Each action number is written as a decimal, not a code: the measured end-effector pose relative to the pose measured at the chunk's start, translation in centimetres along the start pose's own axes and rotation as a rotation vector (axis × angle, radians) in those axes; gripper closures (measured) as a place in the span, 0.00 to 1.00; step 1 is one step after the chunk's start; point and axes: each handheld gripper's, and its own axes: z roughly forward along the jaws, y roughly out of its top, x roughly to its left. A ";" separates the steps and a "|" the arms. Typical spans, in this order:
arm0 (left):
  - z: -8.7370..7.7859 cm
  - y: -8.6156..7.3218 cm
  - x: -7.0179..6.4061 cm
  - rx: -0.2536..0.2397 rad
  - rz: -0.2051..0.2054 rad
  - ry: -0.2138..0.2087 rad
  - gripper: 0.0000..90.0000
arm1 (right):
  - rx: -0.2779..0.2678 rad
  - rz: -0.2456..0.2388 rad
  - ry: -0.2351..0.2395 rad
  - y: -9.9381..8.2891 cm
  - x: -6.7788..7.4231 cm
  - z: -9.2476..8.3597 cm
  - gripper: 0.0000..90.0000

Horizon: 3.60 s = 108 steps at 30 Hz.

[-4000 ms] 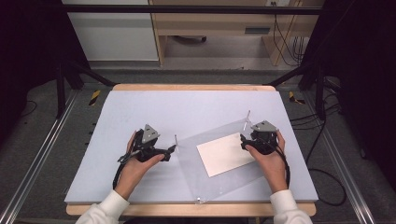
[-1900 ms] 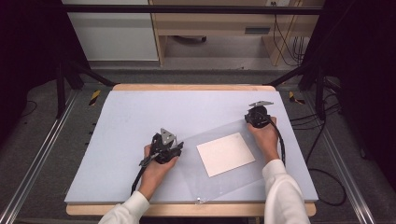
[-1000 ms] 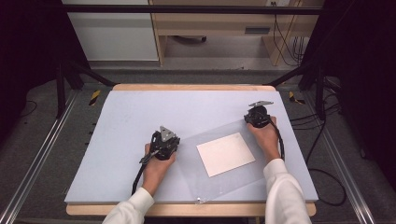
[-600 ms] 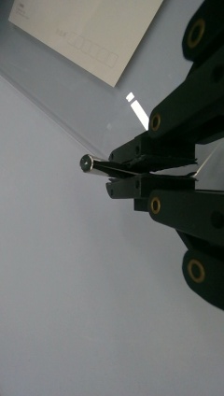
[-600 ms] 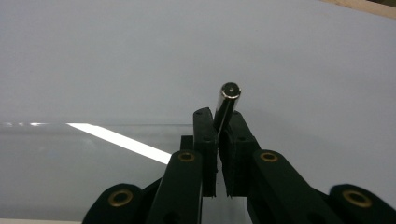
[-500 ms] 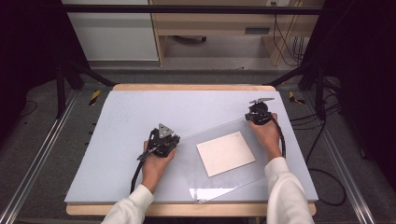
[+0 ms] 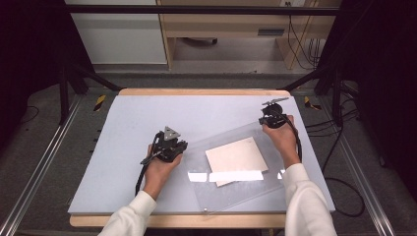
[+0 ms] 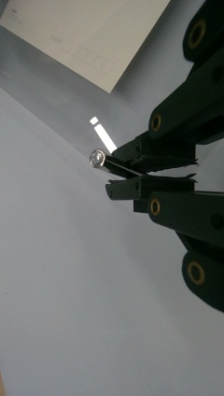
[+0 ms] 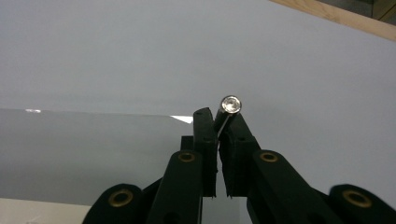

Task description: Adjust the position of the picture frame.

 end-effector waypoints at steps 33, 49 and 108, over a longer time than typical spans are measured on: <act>-4.2 2.5 3.3 0.018 0.068 0.045 0.93 | -0.007 -0.049 0.036 2.5 3.3 -2.6 0.95; -5.2 3.5 4.7 0.026 0.071 0.034 0.93 | -0.014 -0.070 0.032 3.3 4.3 -4.0 0.95; -0.9 2.1 9.6 0.166 0.059 -0.026 0.93 | 0.118 -0.039 0.047 -1.1 8.0 -2.0 0.95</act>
